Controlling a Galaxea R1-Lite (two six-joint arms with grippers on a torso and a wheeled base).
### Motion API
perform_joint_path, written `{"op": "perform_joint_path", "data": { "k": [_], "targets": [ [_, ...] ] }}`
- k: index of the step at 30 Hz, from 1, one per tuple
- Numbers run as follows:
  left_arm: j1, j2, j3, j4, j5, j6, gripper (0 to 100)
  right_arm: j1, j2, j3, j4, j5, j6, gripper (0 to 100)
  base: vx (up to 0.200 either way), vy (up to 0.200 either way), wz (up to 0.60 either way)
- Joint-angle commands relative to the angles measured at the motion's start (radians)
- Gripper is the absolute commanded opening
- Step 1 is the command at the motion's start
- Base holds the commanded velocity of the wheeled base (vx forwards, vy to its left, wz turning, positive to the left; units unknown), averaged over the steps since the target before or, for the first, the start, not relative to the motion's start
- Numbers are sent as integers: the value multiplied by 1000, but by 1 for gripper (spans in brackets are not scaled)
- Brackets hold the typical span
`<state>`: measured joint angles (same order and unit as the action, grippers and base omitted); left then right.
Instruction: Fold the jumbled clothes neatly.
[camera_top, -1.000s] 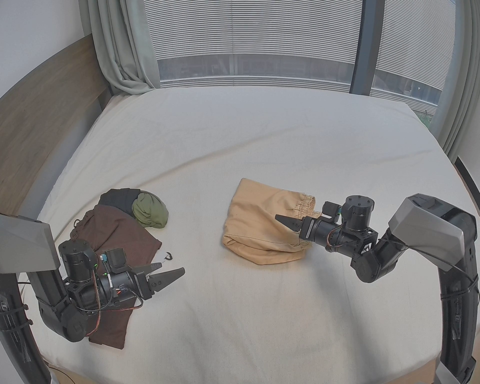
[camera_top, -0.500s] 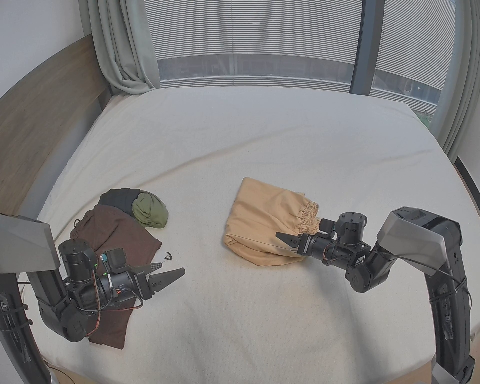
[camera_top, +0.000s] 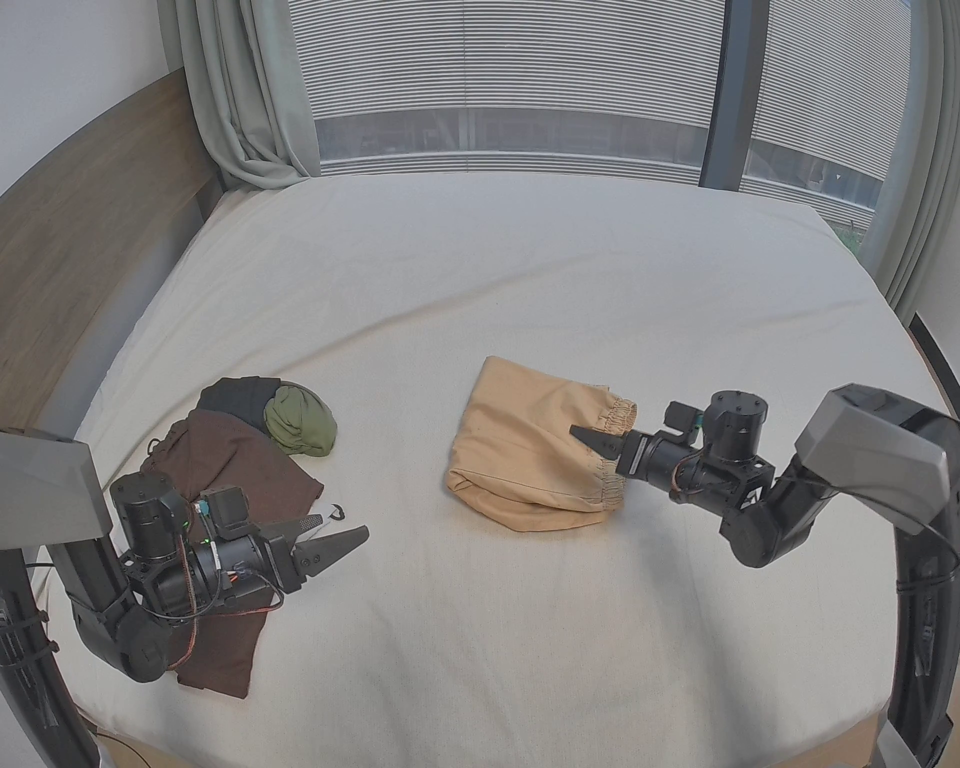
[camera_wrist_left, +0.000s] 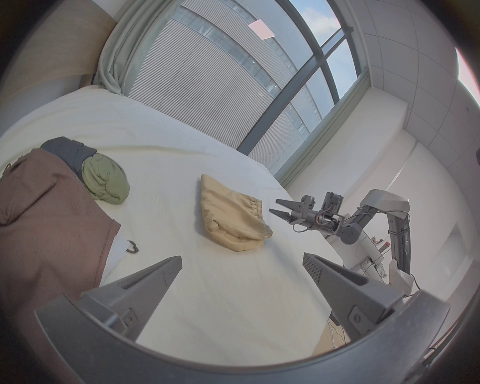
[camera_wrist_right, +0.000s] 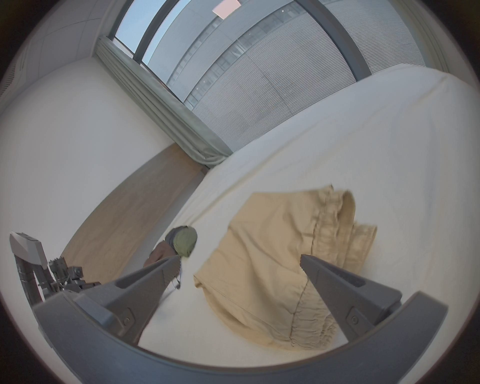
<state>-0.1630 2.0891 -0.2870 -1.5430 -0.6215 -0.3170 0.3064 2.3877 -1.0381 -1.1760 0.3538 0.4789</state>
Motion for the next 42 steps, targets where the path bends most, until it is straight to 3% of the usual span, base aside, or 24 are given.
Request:
{"op": "perform_joint_path", "data": {
  "k": [1, 14, 22, 24, 29, 31, 38, 42],
  "targets": [
    [-15, -54, -9, -2, -4, -1, 100, -55, -211, 108, -13, -3, -13, 100, 0, 0, 0],
    [-151, -230, 40, -2, -6, -8, 100, -251, -456, 406, -48, -1, -292, 100, 0, 0, 0],
    [-162, -383, 123, 0, -9, -40, 100, -374, -596, 546, -100, 40, -310, 100, 0, 0, 0],
    [-204, -451, 137, 0, -1, -59, 100, -418, -674, 595, -99, 73, -313, 100, 0, 0, 0],
    [-277, -549, 174, 17, 25, -63, 100, -426, -786, 702, -100, 100, -313, 100, 0, 0, 0],
    [-306, -606, 218, 23, 89, -62, 100, -423, -878, 811, -103, 143, -313, 100, 0, 0, 0],
    [-306, -771, 287, 52, 163, -54, 100, -406, -1137, 1038, -100, 221, -307, 100, 0, 0, 0],
    [-308, -913, 287, 182, 201, -48, 100, -397, -1355, 1038, 29, 228, -296, 100, 0, 0, 0]
  ]
}}
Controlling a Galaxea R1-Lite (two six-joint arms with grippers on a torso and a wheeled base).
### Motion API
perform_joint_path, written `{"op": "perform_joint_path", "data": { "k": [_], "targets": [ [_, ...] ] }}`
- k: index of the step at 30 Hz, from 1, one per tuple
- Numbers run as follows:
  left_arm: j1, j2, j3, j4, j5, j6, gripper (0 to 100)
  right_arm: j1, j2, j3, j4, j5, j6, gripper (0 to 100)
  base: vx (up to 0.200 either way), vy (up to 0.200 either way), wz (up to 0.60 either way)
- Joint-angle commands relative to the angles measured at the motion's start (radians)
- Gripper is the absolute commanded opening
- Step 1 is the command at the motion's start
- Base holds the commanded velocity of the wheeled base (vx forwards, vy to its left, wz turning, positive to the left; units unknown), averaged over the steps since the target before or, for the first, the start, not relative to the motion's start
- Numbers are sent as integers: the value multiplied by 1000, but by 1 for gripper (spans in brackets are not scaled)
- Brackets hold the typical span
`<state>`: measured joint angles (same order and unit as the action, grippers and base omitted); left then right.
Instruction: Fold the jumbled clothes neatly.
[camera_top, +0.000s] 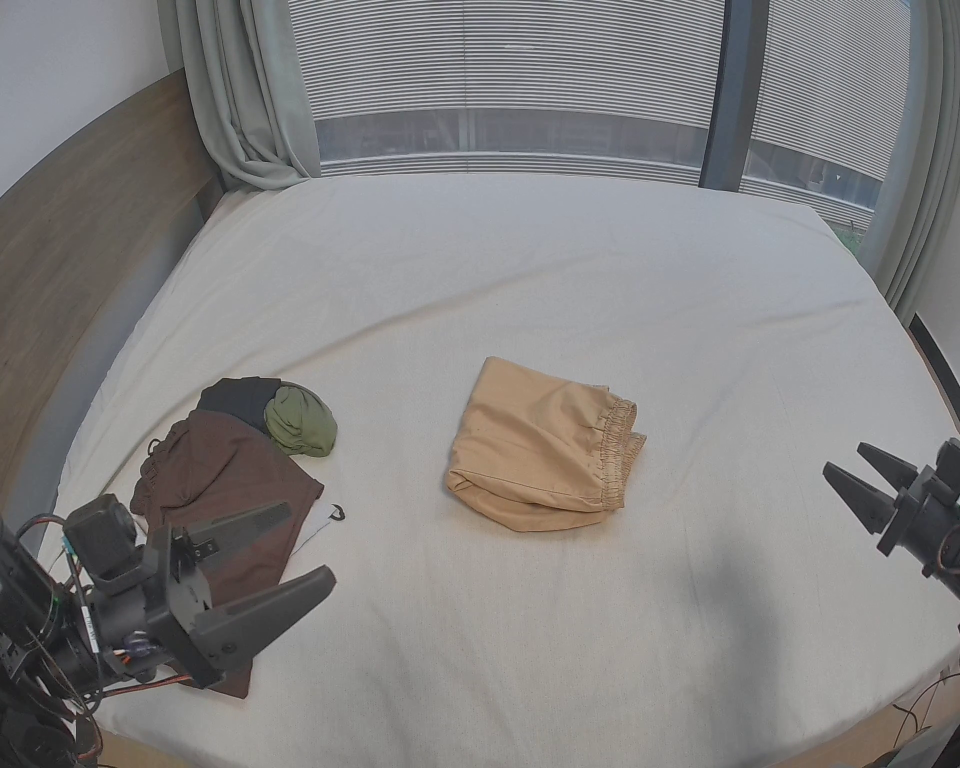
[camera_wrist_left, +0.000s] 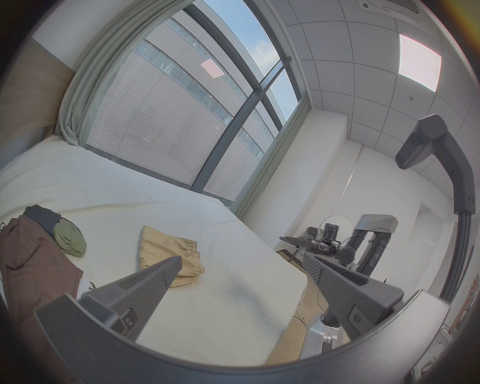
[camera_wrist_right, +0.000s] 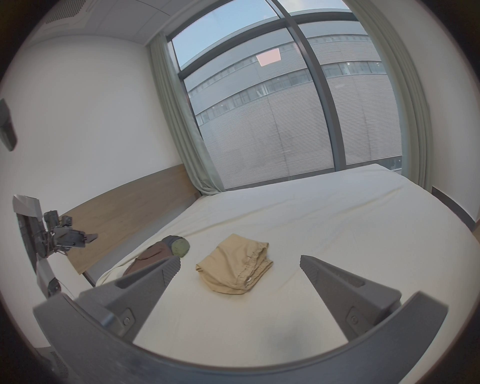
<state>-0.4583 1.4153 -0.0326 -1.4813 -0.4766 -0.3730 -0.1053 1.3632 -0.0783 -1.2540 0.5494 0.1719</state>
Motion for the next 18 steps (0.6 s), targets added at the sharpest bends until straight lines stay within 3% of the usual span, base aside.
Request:
{"op": "perform_joint_path", "data": {
  "k": [1, 2, 4, 6, 8, 9, 10, 14, 18],
  "targets": [
    [-13, -266, 33, 153, 64, 11, 100, 13, -369, 78, 136, 32, 12, 100, 0, 0, 0],
    [-13, -329, 33, 233, 76, 16, 100, 13, -461, 78, 216, 35, 9, 100, 0, 0, 0],
    [-13, -361, 33, 269, 81, 17, 100, 13, -504, 78, 252, 35, 8, 100, 0, 0, 0],
    [6, -527, 33, 446, 84, 17, 100, 13, -727, 78, 423, 46, 6, 100, 0, 0, 0],
    [9, -533, 33, 455, 84, 16, 100, 13, -736, 78, 430, 46, 6, 100, 0, 0, 0],
    [59, -682, 33, 601, 78, 17, 100, 18, -894, 78, 588, 67, 23, 100, 0, 0, 0],
    [78, -734, 33, 654, 75, 17, 100, 19, -957, 78, 647, 73, 40, 100, 0, 0, 0],
    [127, -906, 31, 805, 69, 17, 100, 35, -1184, 58, 846, 95, 113, 100, 0, 0, 0],
    [171, -1026, 33, 917, 67, 14, 100, 105, -1310, 40, 999, 96, 129, 100, 0, 0, 0]
  ]
}}
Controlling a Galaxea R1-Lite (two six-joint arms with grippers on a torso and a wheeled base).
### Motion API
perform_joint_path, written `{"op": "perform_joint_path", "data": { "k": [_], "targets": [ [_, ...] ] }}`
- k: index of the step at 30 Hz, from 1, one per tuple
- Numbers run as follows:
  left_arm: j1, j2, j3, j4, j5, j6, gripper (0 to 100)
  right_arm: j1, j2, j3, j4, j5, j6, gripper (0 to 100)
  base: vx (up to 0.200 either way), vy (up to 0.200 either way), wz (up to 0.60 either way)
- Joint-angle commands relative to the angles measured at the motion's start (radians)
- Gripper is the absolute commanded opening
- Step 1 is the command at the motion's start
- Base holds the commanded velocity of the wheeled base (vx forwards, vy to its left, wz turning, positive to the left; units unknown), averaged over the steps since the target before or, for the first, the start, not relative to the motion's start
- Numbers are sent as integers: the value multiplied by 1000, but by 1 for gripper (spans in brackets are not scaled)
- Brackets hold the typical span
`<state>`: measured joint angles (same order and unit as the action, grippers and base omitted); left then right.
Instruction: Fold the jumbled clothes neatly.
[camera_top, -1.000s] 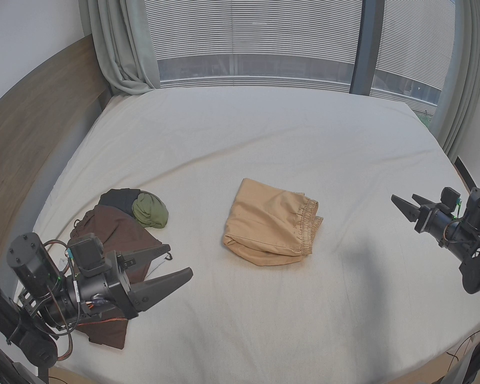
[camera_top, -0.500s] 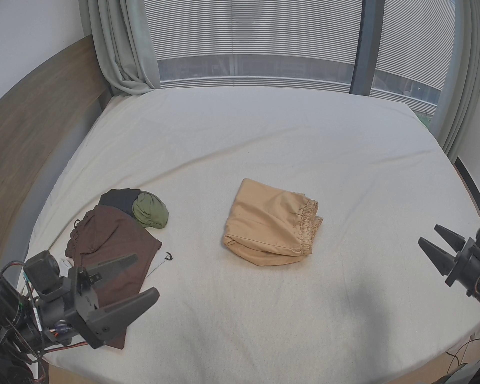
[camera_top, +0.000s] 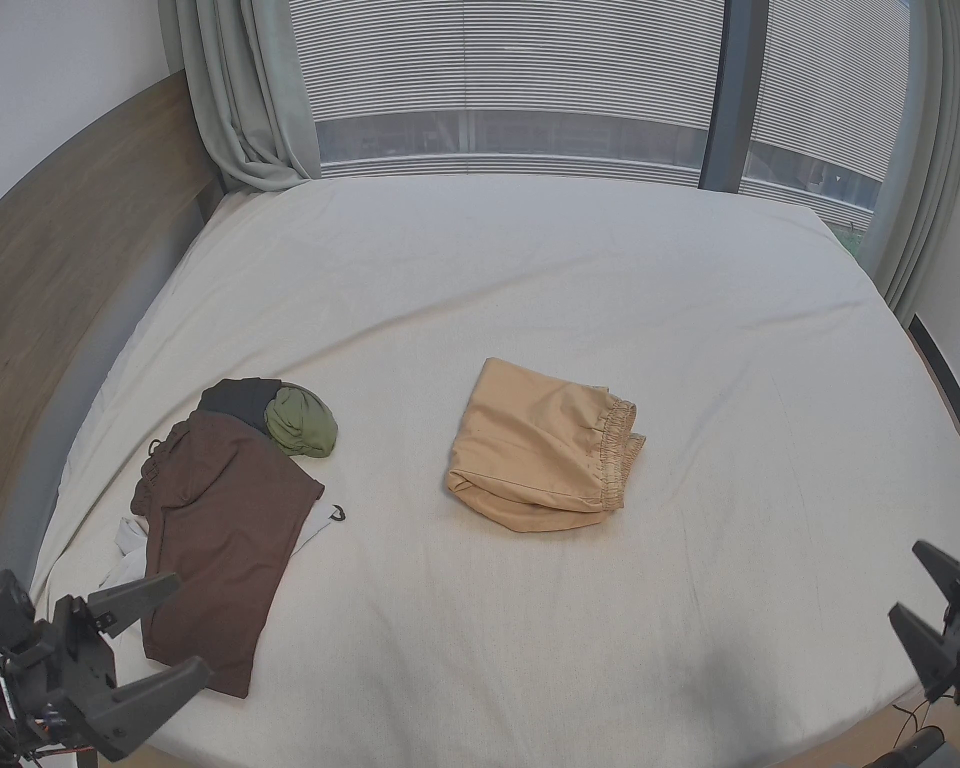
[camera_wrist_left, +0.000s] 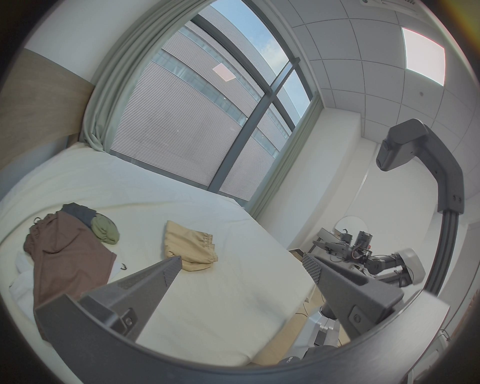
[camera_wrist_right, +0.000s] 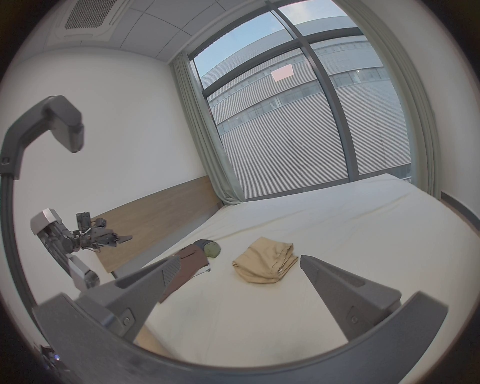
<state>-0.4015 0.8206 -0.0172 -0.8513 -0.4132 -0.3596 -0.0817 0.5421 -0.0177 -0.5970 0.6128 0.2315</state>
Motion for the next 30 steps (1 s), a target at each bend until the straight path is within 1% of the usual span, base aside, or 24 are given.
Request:
{"op": "perform_joint_path", "data": {
  "k": [1, 5, 7, 9, 10, 11, 12, 13, 16, 17, 18, 19, 20, 22, 24, 25, 26, 27, 28, 30],
  "targets": [
    [127, -456, 17, 310, 2, 1, 100, 94, -504, -15, 353, 33, 65, 100, 0, 0, 0],
    [179, -564, 17, 397, -35, 1, 100, 94, -511, 5, 356, 35, 66, 100, 0, 0, 0],
    [204, -614, 17, 443, -41, 2, 100, 92, -513, 18, 370, 35, 54, 100, 0, 0, 0],
    [231, -676, 17, 509, -44, 7, 100, 85, -531, 18, 451, 21, 45, 100, 0, 0, 0],
    [250, -707, 17, 544, -50, 11, 100, 83, -534, 18, 493, -8, 17, 100, 0, 0, 0],
    [250, -707, 17, 544, -50, 11, 100, 83, -534, 18, 493, -8, 17, 100, 0, 0, 0],
    [268, -733, 17, 601, -41, 50, 100, 86, -536, 18, 530, -179, -98, 100, 0, 0, 0],
    [270, -730, 17, 610, -26, 82, 100, 86, -538, 18, 531, -295, -147, 100, 0, 0, 0],
    [285, -730, 17, 635, 62, 102, 100, 85, -536, 18, 528, -522, -198, 100, 0, 0, 0],
    [288, -730, 17, 647, 73, 105, 100, 85, -536, 18, 528, -553, -201, 100, 0, 0, 0],
    [294, -730, 17, 681, 90, 111, 100, 85, -534, 18, 545, -610, -207, 100, 0, 0, 0],
    [299, -730, 17, 704, 99, 120, 100, 85, -534, 18, 566, -651, -212, 100, 0, 0, 0],
    [300, -730, 17, 718, 111, 126, 100, 85, -534, 18, 595, -673, -210, 100, 0, 0, 0],
    [309, -730, 17, 738, 168, 131, 100, 86, -534, 18, 600, -663, -213, 100, 0, 0, 0],
    [309, -730, 17, 738, 168, 131, 100, 86, -534, 18, 600, -663, -213, 100, 0, 0, 0],
    [363, -742, 17, 748, 217, 160, 100, 88, -534, 18, 597, -663, -213, 100, 0, 0, 0],
    [406, -775, 17, 768, 208, 191, 100, 86, -534, 18, 597, -663, -213, 100, 0, 0, 0],
    [423, -802, 17, 785, 209, 226, 100, 86, -534, 18, 597, -663, -213, 100, 0, 0, 0],
    [417, -802, 17, 788, 225, 251, 100, 86, -534, 18, 599, -663, -213, 100, 0, 0, 0],
    [412, -798, 17, 785, 292, 274, 100, 86, -534, 18, 599, -663, -213, 100, 0, 0, 0]
  ]
}}
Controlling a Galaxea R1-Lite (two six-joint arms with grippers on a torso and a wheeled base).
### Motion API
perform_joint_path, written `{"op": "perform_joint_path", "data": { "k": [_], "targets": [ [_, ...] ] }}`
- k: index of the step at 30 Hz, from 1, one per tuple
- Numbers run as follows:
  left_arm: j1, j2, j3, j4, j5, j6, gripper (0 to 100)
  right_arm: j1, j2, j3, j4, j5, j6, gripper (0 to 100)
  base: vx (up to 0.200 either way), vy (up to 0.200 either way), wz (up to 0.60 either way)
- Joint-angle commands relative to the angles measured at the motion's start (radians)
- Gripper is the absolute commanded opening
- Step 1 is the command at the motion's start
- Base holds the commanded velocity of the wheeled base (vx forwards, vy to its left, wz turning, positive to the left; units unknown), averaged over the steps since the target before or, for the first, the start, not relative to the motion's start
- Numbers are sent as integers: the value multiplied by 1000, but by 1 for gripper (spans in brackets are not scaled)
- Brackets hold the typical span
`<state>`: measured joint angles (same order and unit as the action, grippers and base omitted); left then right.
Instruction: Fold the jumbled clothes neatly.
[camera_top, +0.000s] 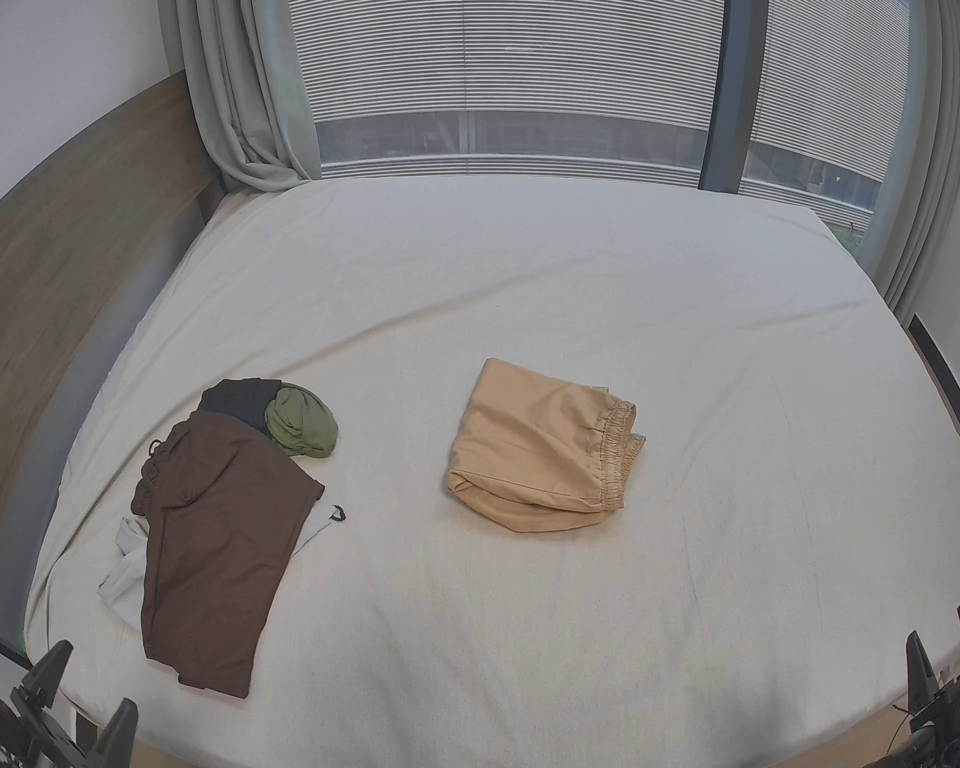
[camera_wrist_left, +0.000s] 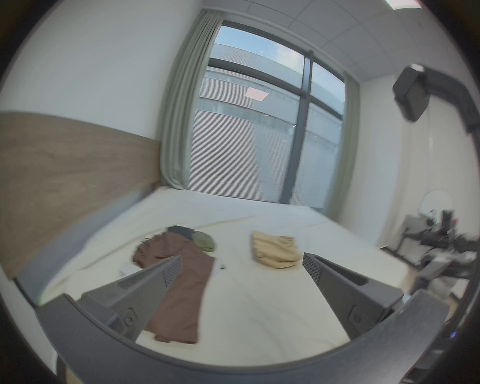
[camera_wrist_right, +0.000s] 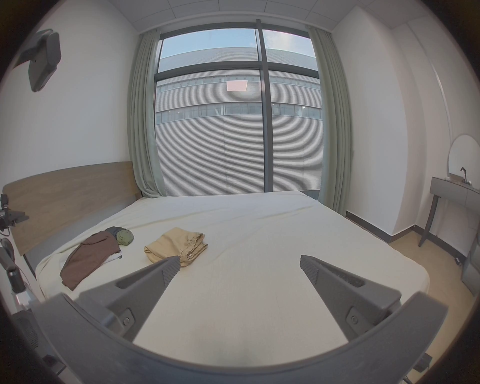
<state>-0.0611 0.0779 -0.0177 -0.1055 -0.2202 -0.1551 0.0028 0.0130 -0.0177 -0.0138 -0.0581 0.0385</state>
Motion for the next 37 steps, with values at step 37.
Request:
{"op": "perform_joint_path", "data": {
  "k": [37],
  "targets": [
    [63, -78, 16, 107, 205, 160, 100, 3, -5, 18, 12, 37, -35, 100, 0, 0, 0]
  ]
}}
